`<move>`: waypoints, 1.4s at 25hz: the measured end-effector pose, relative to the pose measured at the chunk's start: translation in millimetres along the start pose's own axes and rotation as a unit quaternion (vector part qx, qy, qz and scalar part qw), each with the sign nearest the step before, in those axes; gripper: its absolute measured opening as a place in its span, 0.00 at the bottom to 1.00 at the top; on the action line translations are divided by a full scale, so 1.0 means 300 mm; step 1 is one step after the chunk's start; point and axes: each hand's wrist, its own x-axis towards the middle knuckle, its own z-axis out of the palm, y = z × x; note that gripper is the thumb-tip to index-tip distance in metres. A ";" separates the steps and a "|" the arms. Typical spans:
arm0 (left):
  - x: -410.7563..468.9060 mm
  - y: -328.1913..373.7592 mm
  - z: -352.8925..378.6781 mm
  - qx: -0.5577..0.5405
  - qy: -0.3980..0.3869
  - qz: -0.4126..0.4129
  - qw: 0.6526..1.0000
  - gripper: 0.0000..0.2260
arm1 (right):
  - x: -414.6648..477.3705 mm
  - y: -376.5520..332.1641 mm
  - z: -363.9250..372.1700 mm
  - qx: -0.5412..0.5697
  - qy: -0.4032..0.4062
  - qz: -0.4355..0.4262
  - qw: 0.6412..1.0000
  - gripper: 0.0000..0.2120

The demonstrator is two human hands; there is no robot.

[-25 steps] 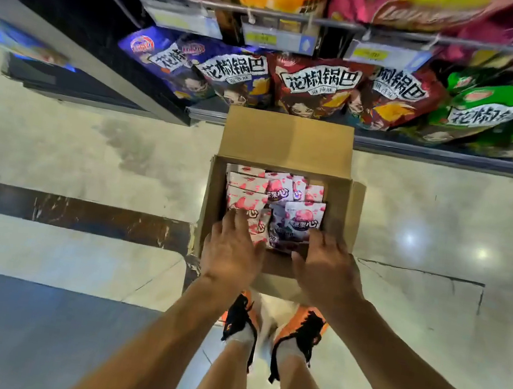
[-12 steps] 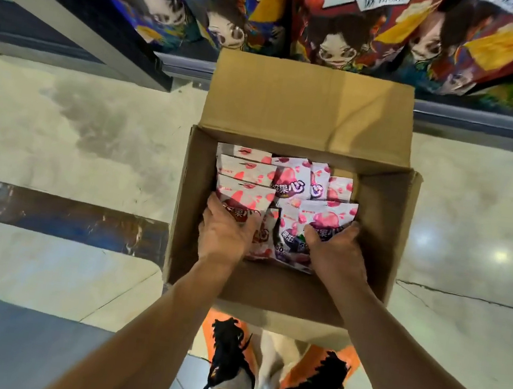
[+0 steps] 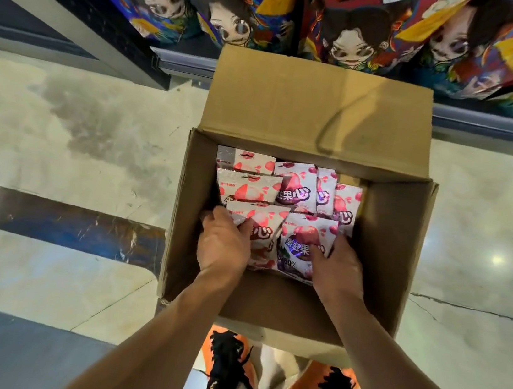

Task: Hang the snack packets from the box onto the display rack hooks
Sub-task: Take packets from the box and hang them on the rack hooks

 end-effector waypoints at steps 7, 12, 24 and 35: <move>-0.173 0.042 -0.181 -0.122 -0.021 0.058 0.991 0.17 | -0.158 -0.049 -0.154 0.065 0.025 -0.031 0.997 0.20; -0.368 0.123 -0.444 -0.235 -0.004 0.097 0.967 0.18 | -0.370 -0.178 -0.394 0.144 0.049 -0.094 0.984 0.17; -1.155 0.517 -1.478 -0.397 0.066 0.301 0.865 0.08 | -1.270 -0.723 -1.324 0.244 0.094 -0.321 0.910 0.16; -1.911 0.710 -2.342 -0.417 0.221 0.484 0.737 0.11 | -2.172 -1.095 -1.980 0.301 0.217 -0.512 0.775 0.09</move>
